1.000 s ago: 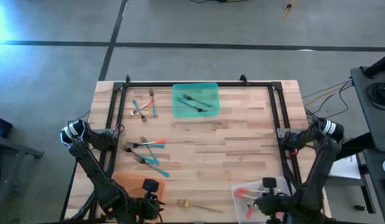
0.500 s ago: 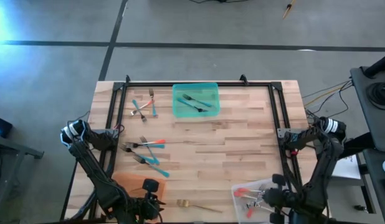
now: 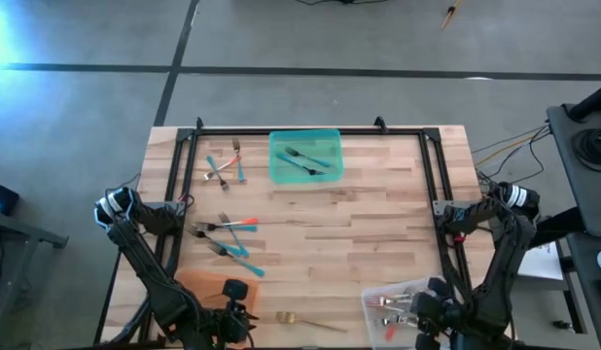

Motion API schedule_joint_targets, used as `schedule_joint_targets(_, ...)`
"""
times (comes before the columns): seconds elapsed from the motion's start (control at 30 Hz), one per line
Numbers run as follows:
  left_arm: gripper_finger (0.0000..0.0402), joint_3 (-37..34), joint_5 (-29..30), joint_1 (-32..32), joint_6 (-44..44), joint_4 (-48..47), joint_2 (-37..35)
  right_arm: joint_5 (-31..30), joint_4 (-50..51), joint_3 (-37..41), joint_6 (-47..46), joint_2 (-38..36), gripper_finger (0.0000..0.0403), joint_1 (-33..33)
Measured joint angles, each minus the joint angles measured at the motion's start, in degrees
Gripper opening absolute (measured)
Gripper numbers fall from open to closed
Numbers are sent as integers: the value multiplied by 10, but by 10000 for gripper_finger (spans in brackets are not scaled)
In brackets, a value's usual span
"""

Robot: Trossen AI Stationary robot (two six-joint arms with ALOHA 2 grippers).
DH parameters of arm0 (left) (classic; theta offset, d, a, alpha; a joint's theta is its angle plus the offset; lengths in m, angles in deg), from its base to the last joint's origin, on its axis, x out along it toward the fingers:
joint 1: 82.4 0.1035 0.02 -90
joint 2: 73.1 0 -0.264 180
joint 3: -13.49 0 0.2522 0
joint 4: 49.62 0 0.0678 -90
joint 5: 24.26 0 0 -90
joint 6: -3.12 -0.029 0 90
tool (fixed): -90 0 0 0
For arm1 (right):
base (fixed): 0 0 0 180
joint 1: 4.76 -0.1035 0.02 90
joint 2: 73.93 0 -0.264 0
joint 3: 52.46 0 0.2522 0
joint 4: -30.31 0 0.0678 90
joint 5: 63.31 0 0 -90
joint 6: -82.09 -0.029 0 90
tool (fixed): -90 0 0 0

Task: Sort silverware by color (type)
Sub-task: Put the gold fork into the orange bin

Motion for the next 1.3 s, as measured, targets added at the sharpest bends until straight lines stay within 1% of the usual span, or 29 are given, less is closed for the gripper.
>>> schedule_joint_targets(0.03, 65, 0, 0, 0, 0, 0, 0, -3, -10, -6, 8, 0, 83, 7)
schedule_joint_targets(0.1, 65, 0, 0, 0, 0, 0, 0, -28, -42, -16, 56, 0, 89, 24)
schedule_joint_targets(0.17, 65, 0, 0, 0, 0, 1, 0, -70, -106, -20, 142, 3, 92, 44)
schedule_joint_targets(0.23, 65, 0, 0, 0, 1, 3, 0, -92, -183, -20, 252, 15, 93, 67)
schedule_joint_targets(0.3, 65, 0, 0, 0, 2, 5, 0, -91, -253, -20, 355, 30, 93, 94)
schedule_joint_targets(0.37, 65, 0, 0, 0, 2, 3, 0, -90, -310, -20, 438, 47, 93, 118)
schedule_joint_targets(0.43, 65, 0, -1, 0, 2, 3, 0, -91, -348, -21, 496, 65, 93, 142)
schedule_joint_targets(0.5, 65, 0, -2, 0, 2, 3, 0, -91, -351, -27, 534, 82, 93, 162)
schedule_joint_targets(0.67, 65, 0, -2, 0, 2, -1, 0, -81, -353, -39, 553, 112, 93, 204)
schedule_joint_targets(0.83, 65, 0, -2, 0, 2, 0, 0, -13, -378, -47, 553, 155, 93, 226)
schedule_joint_targets(0.9, 65, 0, -2, 0, 2, -1, 0, 1, -385, -55, 553, 172, 93, 229)
schedule_joint_targets(1.0, 65, 0, -4, 0, 1, -1, 0, 5, -384, -74, 556, 204, 93, 229)
schedule_joint_targets(1.3, 65, 0, -4, 0, -5, 0, 0, 5, -376, -151, 605, 291, 93, 238)
